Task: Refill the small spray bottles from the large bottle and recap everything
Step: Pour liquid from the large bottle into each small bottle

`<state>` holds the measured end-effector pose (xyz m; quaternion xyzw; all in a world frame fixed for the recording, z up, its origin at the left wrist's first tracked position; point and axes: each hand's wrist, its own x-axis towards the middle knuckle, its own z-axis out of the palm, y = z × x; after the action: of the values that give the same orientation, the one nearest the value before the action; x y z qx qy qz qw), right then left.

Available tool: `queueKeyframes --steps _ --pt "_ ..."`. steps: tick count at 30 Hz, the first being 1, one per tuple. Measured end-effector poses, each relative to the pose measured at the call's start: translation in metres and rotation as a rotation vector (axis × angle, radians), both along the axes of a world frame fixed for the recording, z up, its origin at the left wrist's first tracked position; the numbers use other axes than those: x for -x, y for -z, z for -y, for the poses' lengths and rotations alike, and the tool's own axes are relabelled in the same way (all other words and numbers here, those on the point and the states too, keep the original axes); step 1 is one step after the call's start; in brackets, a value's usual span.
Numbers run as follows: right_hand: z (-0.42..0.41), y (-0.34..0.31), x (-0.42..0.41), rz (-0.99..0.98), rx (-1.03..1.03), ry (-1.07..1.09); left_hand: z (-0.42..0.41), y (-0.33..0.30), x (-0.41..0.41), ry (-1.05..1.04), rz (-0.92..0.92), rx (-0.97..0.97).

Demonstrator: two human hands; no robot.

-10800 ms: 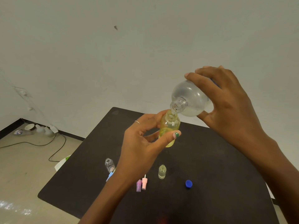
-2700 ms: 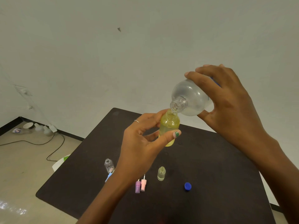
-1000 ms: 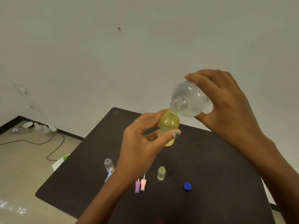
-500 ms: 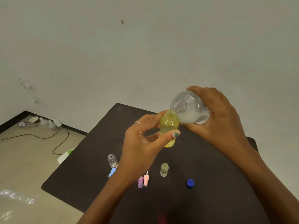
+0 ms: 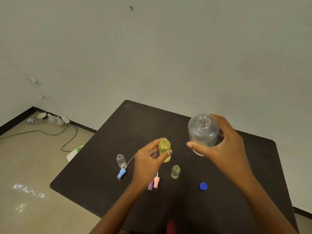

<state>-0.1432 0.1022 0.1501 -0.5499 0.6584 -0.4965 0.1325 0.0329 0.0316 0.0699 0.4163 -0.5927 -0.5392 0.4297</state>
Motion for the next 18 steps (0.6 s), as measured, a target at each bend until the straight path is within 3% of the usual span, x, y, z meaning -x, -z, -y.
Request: queueKeyframes --steps 9,18 --pt "-0.003 0.020 0.004 0.017 -0.028 -0.012 0.026 0.107 0.021 0.048 0.295 -0.076" --pt "0.002 0.032 0.014 0.028 -0.060 0.006 0.039 0.143 0.038 0.118 0.465 -0.097"
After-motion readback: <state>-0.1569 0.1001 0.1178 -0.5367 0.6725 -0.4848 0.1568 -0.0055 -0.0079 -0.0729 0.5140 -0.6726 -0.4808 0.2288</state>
